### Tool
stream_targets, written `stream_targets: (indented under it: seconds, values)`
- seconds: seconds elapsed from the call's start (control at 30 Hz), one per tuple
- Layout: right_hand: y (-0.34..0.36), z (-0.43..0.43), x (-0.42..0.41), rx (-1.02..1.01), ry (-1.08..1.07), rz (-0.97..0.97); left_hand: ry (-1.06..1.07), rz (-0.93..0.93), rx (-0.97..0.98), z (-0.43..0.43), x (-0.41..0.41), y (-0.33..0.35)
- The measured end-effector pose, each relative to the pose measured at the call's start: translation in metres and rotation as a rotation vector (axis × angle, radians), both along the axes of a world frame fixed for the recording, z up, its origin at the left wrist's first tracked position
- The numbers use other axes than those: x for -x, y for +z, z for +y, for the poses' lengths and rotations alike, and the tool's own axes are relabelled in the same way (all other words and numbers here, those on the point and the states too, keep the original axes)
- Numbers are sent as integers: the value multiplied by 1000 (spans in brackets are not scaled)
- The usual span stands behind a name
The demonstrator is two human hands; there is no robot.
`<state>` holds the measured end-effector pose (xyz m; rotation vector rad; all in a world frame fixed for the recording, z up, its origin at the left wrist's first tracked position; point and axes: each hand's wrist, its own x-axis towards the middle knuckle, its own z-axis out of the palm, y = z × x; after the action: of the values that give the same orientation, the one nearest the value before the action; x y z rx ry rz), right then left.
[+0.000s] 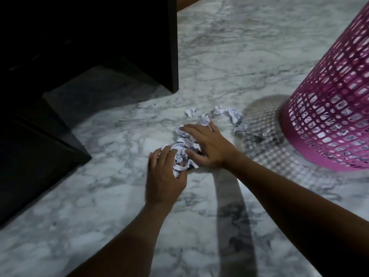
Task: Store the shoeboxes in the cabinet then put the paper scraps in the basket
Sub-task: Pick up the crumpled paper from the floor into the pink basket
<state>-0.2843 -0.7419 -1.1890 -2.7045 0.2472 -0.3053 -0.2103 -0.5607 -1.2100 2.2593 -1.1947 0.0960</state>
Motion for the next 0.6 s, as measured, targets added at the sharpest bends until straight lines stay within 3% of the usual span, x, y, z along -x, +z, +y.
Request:
stream_targets:
  seconds: [0.23,0.47,0.6]
  values:
    - [11,-18,8,79,250,113,2,68,-68,4,0,2]
    - [18,-23,8,360,397,115,20,86,-96,1,1,7]
    - [5,-19,8,292,364,128,36,82,-86,2,1,4]
